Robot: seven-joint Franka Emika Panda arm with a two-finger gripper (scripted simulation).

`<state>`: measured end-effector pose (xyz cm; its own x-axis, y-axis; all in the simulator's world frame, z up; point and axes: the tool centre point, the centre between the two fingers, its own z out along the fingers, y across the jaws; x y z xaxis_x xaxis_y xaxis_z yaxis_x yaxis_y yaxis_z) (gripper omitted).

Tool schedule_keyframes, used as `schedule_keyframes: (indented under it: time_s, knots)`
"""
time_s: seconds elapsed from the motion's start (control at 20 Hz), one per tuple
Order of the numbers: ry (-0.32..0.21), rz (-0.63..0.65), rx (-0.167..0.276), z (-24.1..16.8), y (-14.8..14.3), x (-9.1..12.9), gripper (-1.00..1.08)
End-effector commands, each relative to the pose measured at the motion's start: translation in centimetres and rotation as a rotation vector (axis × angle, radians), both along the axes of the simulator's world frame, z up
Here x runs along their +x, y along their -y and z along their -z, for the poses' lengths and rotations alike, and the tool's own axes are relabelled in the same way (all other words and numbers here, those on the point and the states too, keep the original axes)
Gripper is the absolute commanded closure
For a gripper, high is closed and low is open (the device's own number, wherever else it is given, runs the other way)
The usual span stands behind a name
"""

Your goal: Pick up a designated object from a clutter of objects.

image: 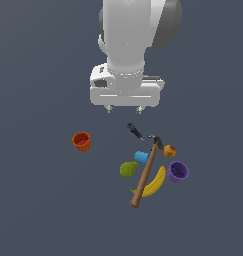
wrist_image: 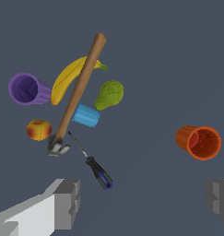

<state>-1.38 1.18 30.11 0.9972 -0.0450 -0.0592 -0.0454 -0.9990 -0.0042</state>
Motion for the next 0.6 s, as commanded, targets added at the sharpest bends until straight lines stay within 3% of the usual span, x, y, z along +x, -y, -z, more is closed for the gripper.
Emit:
schedule_keyframes:
  time_s: [0.0,0.55]
  knots:
    - [0.0,0.0,0.0,0.0,0.0,0.0,-0.2]
    - [-0.016,-0.011,-0.003,0.35,0.52,-0.19,-0.2]
